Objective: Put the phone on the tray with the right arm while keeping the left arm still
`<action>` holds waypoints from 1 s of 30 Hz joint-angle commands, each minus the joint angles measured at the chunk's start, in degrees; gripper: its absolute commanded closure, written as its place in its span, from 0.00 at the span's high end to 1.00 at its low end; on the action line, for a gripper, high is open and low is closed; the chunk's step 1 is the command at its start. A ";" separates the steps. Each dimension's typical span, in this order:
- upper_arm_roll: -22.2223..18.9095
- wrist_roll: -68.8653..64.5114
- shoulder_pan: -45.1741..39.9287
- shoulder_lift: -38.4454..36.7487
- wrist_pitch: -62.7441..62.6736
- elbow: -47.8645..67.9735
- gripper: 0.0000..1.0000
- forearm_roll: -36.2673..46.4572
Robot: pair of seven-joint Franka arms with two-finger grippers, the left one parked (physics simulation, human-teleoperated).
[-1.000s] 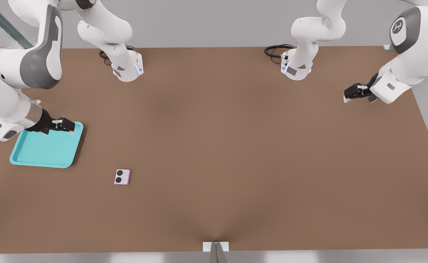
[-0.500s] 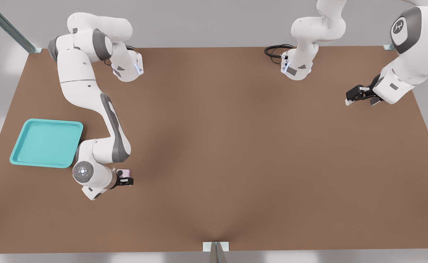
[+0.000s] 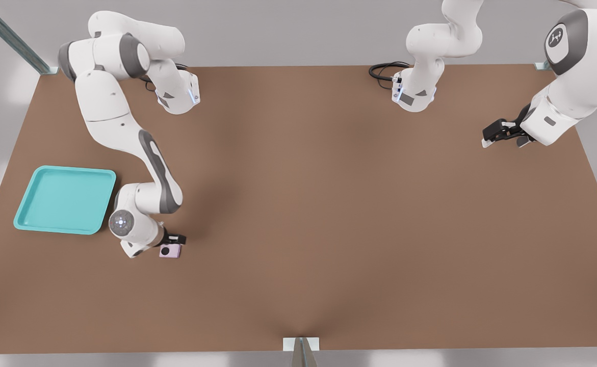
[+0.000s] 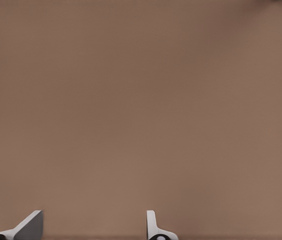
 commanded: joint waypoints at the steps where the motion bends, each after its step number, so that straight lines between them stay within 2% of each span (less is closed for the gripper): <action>1: 0.03 2.16 -0.30 0.32 4.67 -0.27 1.00 0.13; 11: 0.03 2.95 0.40 1.99 4.58 -0.45 1.00 0.13; 13: 0.03 2.86 0.23 1.73 4.40 -0.45 0.83 0.04; 21: 0.03 1.99 -0.47 -1.43 4.05 -0.36 0.81 -0.22; 27: 0.03 -15.94 -15.68 -10.13 4.40 -8.09 0.81 -0.84; 30: 0.12 -26.23 -24.64 -10.13 4.58 -10.64 0.81 -0.84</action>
